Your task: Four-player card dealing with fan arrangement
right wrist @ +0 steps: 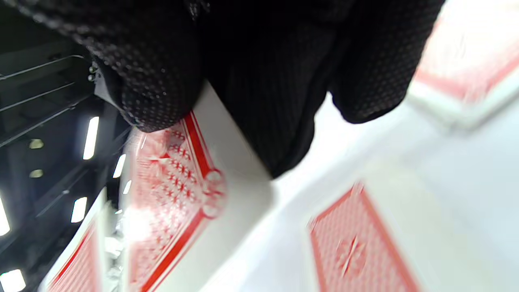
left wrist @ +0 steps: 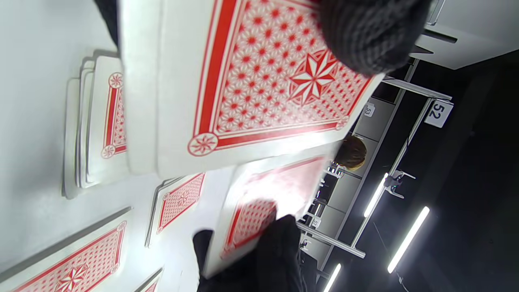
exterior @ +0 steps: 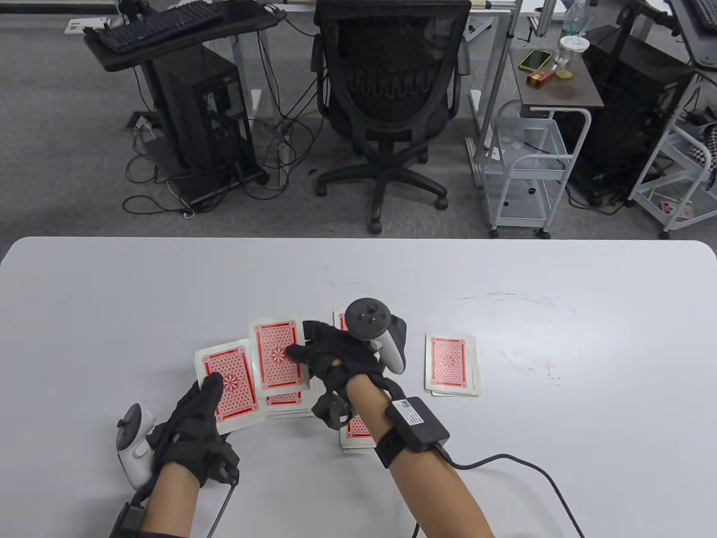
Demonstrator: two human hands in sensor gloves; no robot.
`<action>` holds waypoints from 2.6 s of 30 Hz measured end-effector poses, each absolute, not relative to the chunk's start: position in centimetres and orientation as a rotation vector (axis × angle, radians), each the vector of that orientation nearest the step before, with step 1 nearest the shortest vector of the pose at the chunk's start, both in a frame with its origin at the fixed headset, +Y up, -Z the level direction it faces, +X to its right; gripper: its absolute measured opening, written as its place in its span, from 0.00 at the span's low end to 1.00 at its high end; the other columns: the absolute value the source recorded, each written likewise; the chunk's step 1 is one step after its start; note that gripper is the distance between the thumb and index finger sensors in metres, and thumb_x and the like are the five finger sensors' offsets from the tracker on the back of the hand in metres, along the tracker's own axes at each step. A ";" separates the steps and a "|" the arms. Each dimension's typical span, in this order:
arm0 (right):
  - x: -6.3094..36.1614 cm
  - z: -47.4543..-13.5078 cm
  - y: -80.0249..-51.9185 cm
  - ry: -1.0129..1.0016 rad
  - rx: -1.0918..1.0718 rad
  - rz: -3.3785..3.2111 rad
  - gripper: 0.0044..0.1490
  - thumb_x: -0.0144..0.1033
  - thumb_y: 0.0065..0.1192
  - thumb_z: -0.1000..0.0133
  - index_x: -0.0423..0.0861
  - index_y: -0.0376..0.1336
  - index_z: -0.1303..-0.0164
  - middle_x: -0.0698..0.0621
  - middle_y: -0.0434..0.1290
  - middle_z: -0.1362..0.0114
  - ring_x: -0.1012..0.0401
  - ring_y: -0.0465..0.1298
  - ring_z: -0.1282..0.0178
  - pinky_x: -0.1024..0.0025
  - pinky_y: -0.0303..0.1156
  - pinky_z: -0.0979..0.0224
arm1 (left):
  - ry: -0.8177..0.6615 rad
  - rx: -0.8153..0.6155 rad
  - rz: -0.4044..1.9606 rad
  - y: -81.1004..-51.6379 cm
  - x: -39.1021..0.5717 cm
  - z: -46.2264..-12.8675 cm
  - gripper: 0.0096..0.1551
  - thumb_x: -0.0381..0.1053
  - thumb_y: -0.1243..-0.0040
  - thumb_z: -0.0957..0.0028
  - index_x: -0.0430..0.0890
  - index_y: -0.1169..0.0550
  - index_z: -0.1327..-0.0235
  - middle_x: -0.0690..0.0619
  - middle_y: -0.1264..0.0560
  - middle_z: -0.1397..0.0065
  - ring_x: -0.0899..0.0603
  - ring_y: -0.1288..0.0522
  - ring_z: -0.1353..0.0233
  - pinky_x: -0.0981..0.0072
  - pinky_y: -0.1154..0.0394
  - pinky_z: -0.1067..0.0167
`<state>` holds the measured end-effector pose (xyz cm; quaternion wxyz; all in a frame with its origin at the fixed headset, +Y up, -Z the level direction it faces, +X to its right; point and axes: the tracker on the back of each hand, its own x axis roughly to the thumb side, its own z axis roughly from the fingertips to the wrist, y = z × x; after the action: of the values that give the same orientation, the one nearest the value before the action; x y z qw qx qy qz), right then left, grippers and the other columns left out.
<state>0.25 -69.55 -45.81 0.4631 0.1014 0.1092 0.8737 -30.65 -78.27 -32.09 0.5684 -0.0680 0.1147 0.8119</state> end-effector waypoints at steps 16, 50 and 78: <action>3.1 -54.1 -75.4 0.328 -0.195 3.049 0.51 0.46 0.74 0.49 0.39 0.53 0.22 0.52 0.73 0.42 0.62 0.81 0.63 0.46 0.71 0.40 | 0.304 -0.157 1.883 -78.6 -31.4 -32.5 0.25 0.61 0.38 0.45 0.57 0.24 0.36 0.60 0.18 0.36 0.45 0.14 0.39 0.53 0.17 0.44; -4.6 -41.9 -72.7 0.387 0.399 1.928 0.38 0.39 0.74 0.47 0.38 0.62 0.31 0.52 0.78 0.45 0.57 0.88 0.54 0.45 0.73 0.39 | 0.209 -0.184 1.885 -78.2 -29.1 -32.0 0.25 0.61 0.39 0.46 0.57 0.24 0.36 0.59 0.18 0.36 0.44 0.14 0.40 0.53 0.17 0.45; 18.9 -47.0 -75.4 0.349 -0.584 3.077 0.47 0.50 0.71 0.47 0.43 0.55 0.23 0.49 0.70 0.35 0.57 0.80 0.50 0.43 0.67 0.35 | 0.265 -0.197 1.850 -78.2 -29.5 -32.0 0.25 0.61 0.39 0.45 0.57 0.24 0.36 0.59 0.18 0.36 0.44 0.14 0.40 0.53 0.17 0.44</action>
<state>18.93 -75.42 -46.97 -0.0049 -0.1855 0.1109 0.9764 -29.54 -78.23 -31.96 0.5901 -0.0845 0.1138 0.7948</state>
